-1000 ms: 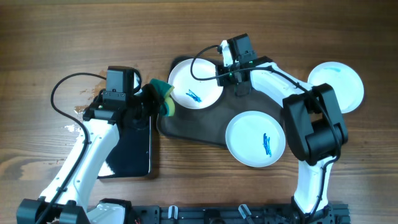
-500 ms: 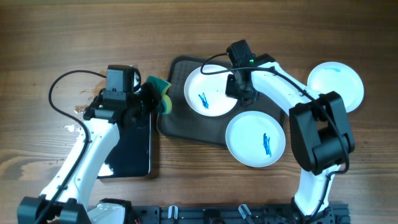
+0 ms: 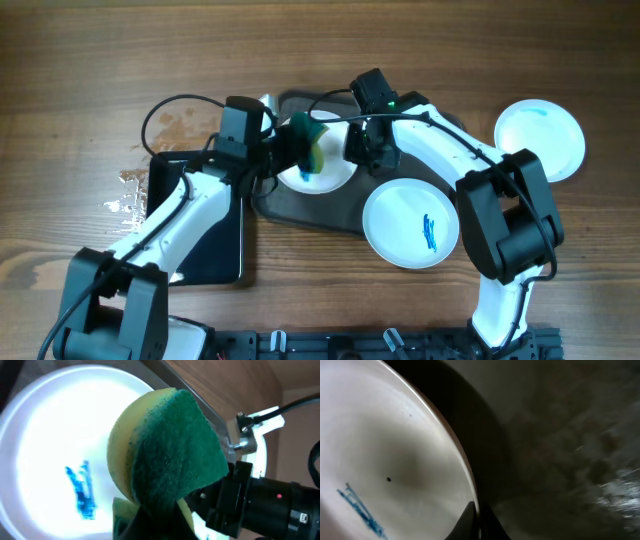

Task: Clean dirty plates on tray and stack at the side
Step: 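Press the sponge onto the plate face with the left gripper and scrub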

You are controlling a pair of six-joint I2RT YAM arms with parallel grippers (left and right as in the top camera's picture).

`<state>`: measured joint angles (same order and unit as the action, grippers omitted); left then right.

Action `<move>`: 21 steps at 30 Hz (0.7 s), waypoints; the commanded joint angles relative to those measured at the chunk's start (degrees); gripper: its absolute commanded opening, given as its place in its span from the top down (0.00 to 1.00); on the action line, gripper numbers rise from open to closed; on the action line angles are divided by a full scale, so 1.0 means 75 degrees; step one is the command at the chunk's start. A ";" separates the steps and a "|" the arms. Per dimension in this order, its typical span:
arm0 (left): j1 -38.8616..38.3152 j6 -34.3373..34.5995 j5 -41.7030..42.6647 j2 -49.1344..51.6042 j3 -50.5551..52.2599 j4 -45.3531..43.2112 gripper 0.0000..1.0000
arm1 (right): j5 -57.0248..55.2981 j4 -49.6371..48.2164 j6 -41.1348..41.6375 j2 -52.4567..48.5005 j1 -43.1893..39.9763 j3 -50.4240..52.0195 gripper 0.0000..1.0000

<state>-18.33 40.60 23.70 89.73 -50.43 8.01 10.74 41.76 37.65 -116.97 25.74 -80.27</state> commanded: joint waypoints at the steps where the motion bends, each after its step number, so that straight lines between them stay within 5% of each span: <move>1: -0.0015 0.0361 0.0128 0.0041 -0.0119 -0.0038 0.74 | 0.0749 -0.0105 0.0813 0.0079 0.0061 0.0061 0.96; 2: -0.0020 0.0455 0.0128 0.0044 -0.0119 -0.0012 0.78 | 0.0752 -0.0137 0.0819 0.0079 0.0061 0.0061 0.96; 3: -0.0029 0.0493 0.0125 0.0073 -0.0119 -0.0006 0.96 | 0.0749 -0.0181 0.0854 0.0082 0.0061 0.0061 0.96; 10: -0.0044 0.1023 0.0096 0.0918 -0.0119 -0.0227 0.96 | 0.0752 -0.0219 0.0778 0.0079 0.0061 0.0064 0.96; 15: -0.0041 0.1075 -0.0052 0.1011 -0.0119 -0.0271 0.57 | 0.0781 -0.0198 0.0592 0.0079 0.0061 0.0067 0.96; 21: -0.0041 0.2477 -0.0597 0.1011 -0.0119 0.0096 0.44 | 0.0778 -0.0216 0.0507 0.0079 0.0061 0.0067 0.96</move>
<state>-18.48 52.75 21.82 96.88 -50.87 8.32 15.35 40.60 42.37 -116.99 25.74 -80.01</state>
